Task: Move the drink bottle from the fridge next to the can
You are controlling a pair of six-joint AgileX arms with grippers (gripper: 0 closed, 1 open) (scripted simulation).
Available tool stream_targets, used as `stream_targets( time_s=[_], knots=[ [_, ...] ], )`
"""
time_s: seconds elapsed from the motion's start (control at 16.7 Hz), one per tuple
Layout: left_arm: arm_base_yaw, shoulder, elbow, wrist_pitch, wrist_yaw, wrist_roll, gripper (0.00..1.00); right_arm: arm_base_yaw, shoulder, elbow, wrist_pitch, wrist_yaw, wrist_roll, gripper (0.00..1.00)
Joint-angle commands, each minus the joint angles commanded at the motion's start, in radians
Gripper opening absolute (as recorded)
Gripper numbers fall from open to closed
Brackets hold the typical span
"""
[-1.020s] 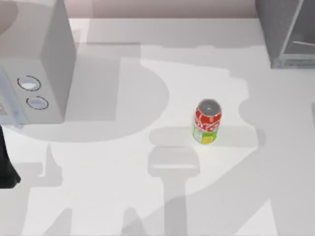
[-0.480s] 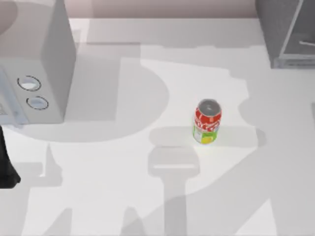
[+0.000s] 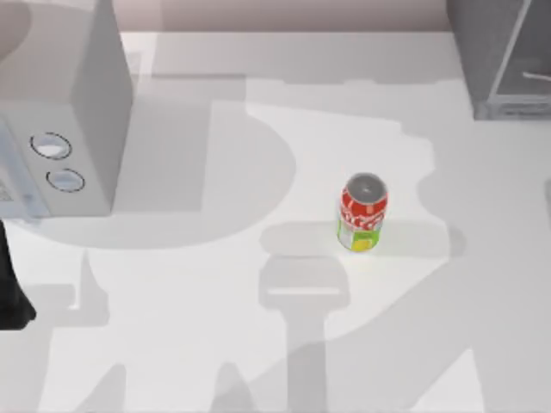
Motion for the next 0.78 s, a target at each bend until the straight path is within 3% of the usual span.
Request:
stream_targets(
  time_s=[0.42, 0.78],
  knots=[
    [0.0, 0.0, 0.0, 0.0, 0.0, 0.0, 1.0, -0.003, -0.004, 0.0, -0.004, 0.0, 0.001, 0.0],
    [0.0, 0.0, 0.0, 0.0, 0.0, 0.0, 1.0, -0.003, -0.101, 0.037, -0.144, -0.002, 0.002, 0.0]
  ],
)
